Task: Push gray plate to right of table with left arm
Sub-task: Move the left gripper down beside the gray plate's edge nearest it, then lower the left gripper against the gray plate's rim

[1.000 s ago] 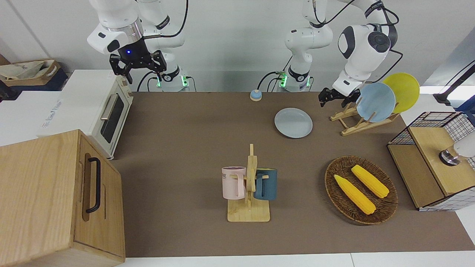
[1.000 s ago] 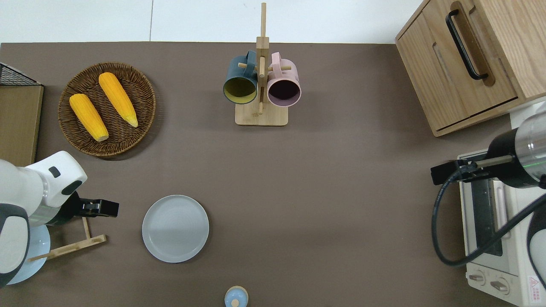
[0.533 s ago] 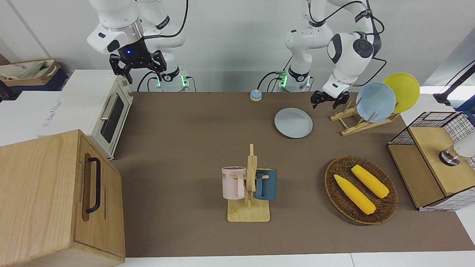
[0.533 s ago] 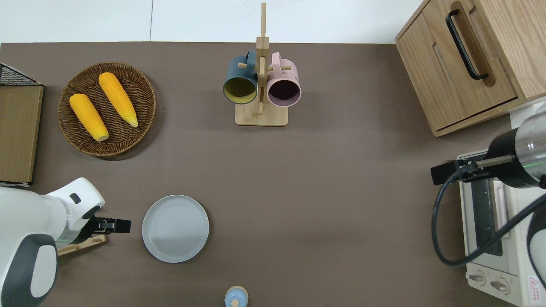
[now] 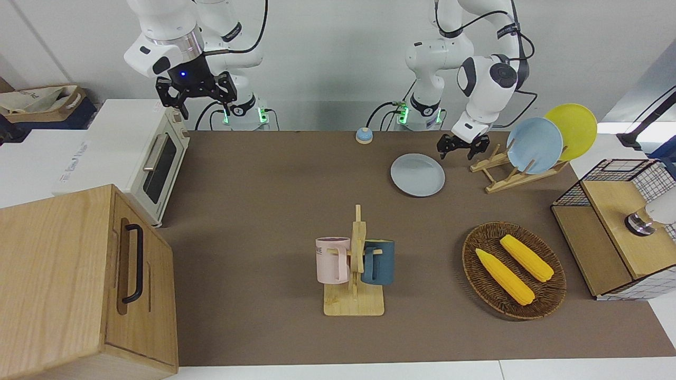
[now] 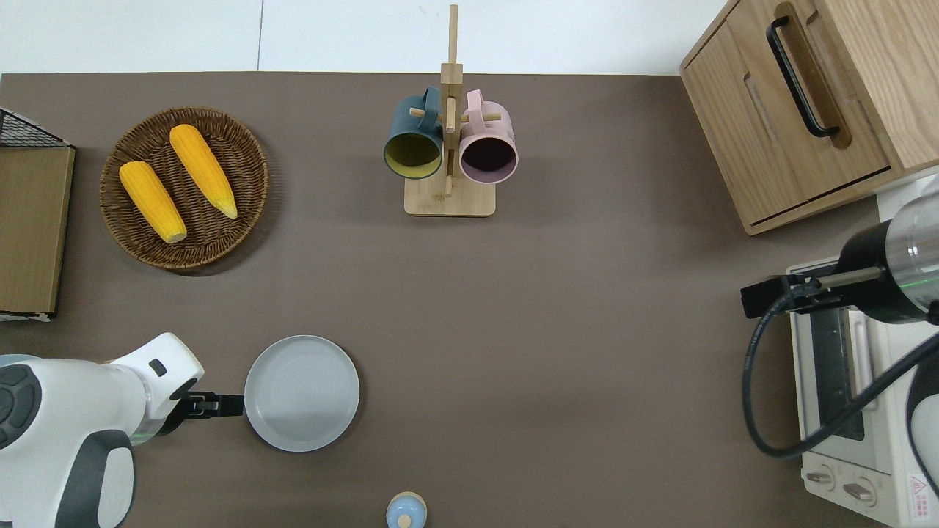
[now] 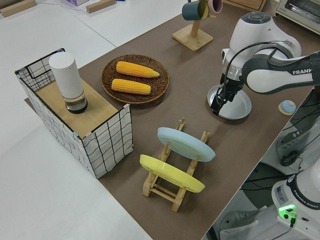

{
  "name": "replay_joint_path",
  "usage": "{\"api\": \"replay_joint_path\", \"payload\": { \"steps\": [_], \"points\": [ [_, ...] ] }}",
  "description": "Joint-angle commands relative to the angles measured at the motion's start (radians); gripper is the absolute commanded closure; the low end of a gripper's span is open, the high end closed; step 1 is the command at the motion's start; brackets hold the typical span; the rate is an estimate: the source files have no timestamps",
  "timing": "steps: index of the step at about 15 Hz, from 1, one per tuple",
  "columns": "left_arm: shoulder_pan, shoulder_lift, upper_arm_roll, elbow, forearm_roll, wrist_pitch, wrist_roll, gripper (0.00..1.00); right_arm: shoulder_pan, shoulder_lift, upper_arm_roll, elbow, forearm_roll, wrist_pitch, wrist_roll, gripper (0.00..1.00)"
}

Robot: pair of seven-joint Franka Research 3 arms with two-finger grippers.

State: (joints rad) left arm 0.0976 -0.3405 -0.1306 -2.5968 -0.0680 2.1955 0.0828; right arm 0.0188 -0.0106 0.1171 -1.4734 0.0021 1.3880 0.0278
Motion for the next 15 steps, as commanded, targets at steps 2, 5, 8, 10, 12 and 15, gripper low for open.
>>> {"api": "replay_joint_path", "payload": {
  "steps": [2, 5, 8, 10, 12, 15],
  "points": [
    [-0.048, -0.035, 0.006, -0.086, -0.021, 0.092, -0.023, 0.01, -0.020, -0.006, 0.015, 0.004, 0.010, -0.014, 0.000, 0.017],
    [-0.050, -0.020, 0.006, -0.107, -0.021, 0.151, -0.029, 0.01, -0.020, -0.006, 0.015, 0.004, 0.010, -0.012, 0.000, 0.017],
    [-0.050, 0.001, 0.006, -0.135, -0.021, 0.201, -0.032, 0.01, -0.020, -0.006, 0.015, 0.004, 0.010, -0.012, 0.000, 0.017],
    [-0.052, 0.020, 0.006, -0.140, -0.023, 0.236, -0.056, 0.01, -0.020, -0.006, 0.013, 0.004, 0.010, -0.014, 0.000, 0.017],
    [-0.067, 0.047, 0.006, -0.154, -0.023, 0.288, -0.069, 0.01, -0.020, -0.006, 0.013, 0.004, 0.010, -0.012, 0.001, 0.017],
    [-0.070, 0.063, 0.006, -0.172, -0.023, 0.331, -0.080, 0.01, -0.020, -0.006, 0.015, 0.004, 0.010, -0.012, 0.000, 0.017]
  ]
}}
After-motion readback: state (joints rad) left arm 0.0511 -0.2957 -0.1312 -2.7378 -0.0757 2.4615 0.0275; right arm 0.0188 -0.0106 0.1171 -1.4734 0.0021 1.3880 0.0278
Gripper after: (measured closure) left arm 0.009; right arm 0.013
